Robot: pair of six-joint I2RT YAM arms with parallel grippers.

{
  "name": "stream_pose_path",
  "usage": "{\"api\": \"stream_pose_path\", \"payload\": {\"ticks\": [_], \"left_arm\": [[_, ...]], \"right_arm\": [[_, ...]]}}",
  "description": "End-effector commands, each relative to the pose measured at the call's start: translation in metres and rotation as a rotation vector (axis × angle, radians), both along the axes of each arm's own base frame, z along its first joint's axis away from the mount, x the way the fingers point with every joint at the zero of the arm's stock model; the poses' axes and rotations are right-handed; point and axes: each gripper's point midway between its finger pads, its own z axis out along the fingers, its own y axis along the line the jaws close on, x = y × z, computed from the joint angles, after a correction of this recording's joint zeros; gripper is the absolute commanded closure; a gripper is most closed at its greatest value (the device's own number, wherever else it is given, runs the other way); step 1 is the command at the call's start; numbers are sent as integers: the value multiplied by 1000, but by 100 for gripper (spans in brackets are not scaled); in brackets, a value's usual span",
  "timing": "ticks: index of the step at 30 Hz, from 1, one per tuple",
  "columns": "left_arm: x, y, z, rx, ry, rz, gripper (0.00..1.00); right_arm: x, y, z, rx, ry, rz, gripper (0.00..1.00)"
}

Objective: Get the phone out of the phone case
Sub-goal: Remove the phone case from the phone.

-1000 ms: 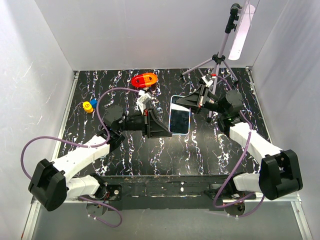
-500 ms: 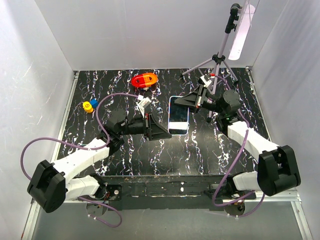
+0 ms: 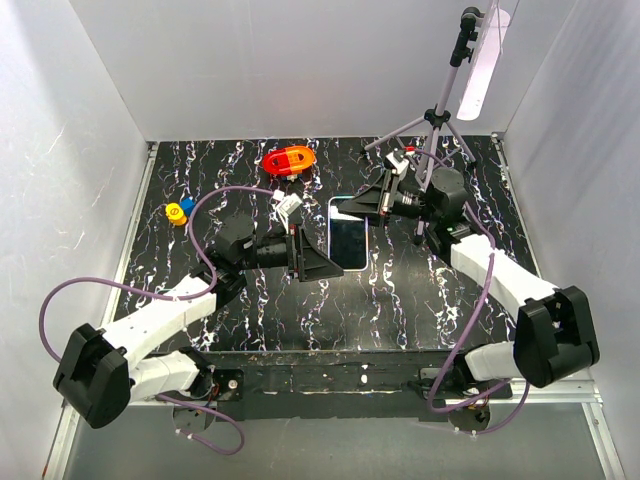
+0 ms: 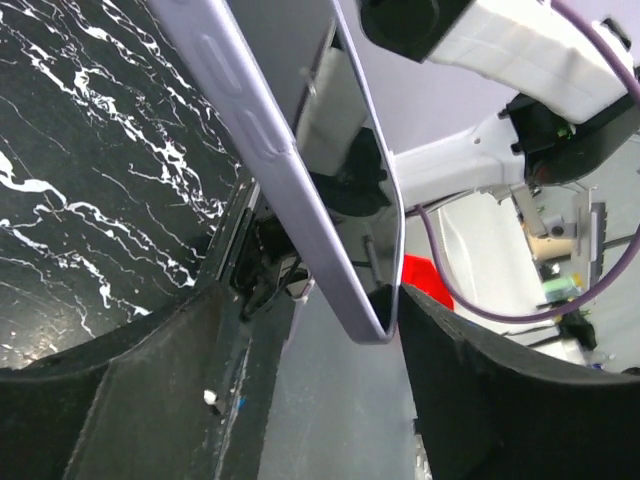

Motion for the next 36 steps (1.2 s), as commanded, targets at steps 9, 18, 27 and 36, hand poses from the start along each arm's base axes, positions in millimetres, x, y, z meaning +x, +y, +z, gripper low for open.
{"api": "stream_pose_path", "payload": {"ticks": [9,18,27,36], "left_arm": [[1,3,31,-64,15,24,16],[-1,-12,37,-185,141,-106,66],[-19,-2,44,-113,4,-201,100],[-29,3,54,-116,-8,-249,100]], "right_arm": [[-20,-2,34,-80,-179,-34,99],[-18,0,40,-64,-227,-138,99],[-57,-12,15,-301,-341,84,64],[-81,-8,21,-183,-379,223,68]]}}
